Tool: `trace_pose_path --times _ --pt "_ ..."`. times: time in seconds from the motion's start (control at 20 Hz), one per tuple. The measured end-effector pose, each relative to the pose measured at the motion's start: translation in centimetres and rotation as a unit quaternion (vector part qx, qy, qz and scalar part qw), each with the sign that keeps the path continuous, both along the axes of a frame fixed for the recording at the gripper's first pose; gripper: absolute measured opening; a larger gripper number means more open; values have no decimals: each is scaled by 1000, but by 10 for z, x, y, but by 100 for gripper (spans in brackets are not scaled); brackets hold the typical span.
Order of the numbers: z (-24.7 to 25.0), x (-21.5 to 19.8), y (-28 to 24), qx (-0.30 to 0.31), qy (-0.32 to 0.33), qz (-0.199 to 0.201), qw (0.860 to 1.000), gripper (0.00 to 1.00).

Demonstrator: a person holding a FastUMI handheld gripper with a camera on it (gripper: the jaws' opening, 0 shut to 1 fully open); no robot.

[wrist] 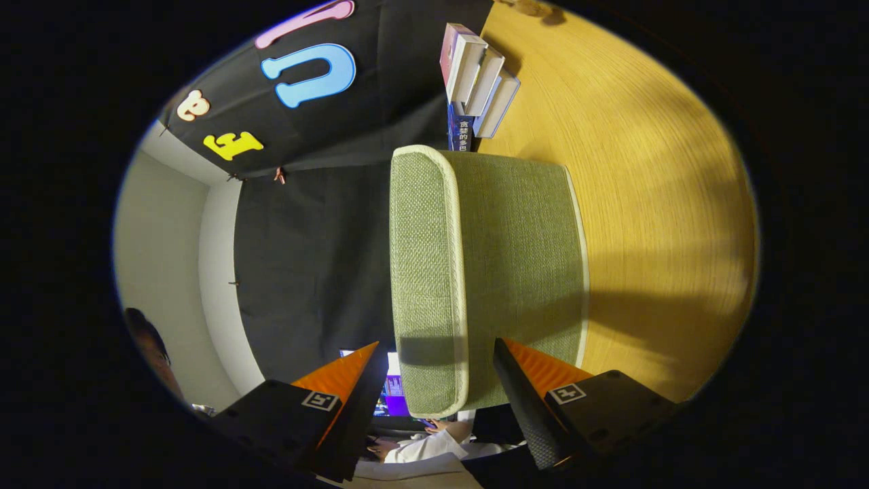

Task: Open the storage box then place both shoes into the box .Put the left shoe in first, then the right shoe, with the right side of both shoes facing outward in a uniform manner.

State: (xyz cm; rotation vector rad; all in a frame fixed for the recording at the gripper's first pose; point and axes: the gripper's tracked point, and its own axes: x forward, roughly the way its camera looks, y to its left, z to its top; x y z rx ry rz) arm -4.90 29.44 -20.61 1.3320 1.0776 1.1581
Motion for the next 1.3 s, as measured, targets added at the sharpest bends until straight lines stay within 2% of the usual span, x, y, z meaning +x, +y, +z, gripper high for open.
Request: trace_pose_path --times 0.3,0.4,0.6,0.65,0.75,0.85,1.15,1.3 --pt "5 4 4 33 23 -5 999 95" --pt "6 5 4 40 25 -7 999 71" --pt "7 1 -3 39 16 -4 999 35" --pt "10 0 -4 39 6 -9 999 20" --pt "18 -1 -8 47 -8 -12 999 12" --pt "24 -5 -9 46 -20 -12 999 7" --pt "73 -5 -18 59 -45 -40 996 7" --pt "106 -14 -10 43 -98 -44 993 7"
